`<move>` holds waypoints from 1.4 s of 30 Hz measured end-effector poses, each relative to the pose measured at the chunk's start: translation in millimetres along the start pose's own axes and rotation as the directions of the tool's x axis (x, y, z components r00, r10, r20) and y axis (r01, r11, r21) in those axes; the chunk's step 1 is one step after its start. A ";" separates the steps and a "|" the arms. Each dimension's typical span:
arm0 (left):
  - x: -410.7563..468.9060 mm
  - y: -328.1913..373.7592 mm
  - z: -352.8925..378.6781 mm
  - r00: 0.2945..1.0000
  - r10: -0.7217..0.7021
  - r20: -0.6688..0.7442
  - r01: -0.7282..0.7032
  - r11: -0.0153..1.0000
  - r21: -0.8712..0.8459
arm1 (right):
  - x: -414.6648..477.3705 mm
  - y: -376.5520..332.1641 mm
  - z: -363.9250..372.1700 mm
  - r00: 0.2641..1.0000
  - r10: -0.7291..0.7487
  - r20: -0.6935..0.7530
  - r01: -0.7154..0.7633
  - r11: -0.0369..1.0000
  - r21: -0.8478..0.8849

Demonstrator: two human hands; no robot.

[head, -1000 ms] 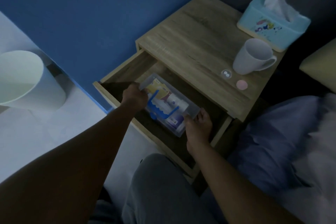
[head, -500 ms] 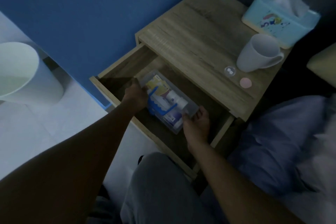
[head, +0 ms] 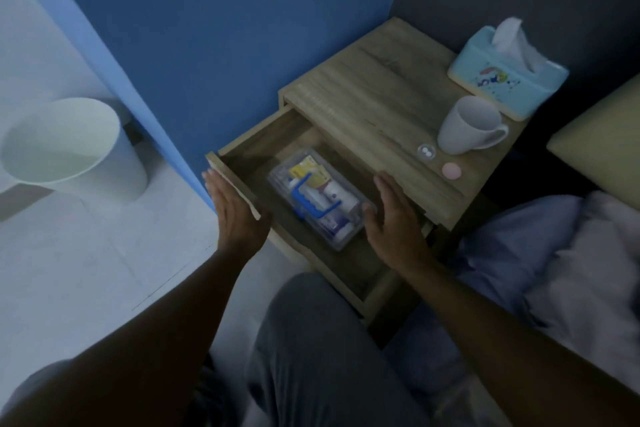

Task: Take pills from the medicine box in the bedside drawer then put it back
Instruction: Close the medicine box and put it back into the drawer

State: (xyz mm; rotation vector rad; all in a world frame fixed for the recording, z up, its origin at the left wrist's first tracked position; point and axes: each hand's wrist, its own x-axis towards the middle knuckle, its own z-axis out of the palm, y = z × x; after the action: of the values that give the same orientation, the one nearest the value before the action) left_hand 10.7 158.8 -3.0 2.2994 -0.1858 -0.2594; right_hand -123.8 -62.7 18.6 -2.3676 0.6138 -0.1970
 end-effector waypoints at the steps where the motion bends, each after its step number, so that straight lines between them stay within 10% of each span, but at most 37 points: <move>1: -2.8 -3.9 -0.1 0.998 -0.042 0.043 0.045 0.996 -0.083 | 1.4 5.7 -5.1 1.000 -0.005 0.010 0.005 0.999 -0.047; 12: -24.4 -29.5 28.9 0.891 -0.091 0.444 0.274 0.888 -0.368 | -2.2 83.5 -42.7 0.985 -0.143 0.097 0.171 0.875 -0.453; 42: 51.9 52.4 140.8 0.902 -0.015 0.431 0.252 0.830 -0.498 | 15.8 96.3 -27.1 0.989 -0.123 -0.077 0.065 0.850 -0.522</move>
State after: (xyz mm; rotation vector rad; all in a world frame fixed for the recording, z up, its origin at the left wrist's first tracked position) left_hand 23.8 12.6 -64.0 1.6620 -0.1344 -0.7747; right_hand -154.3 -149.6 -23.6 -2.9324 0.6656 -0.2248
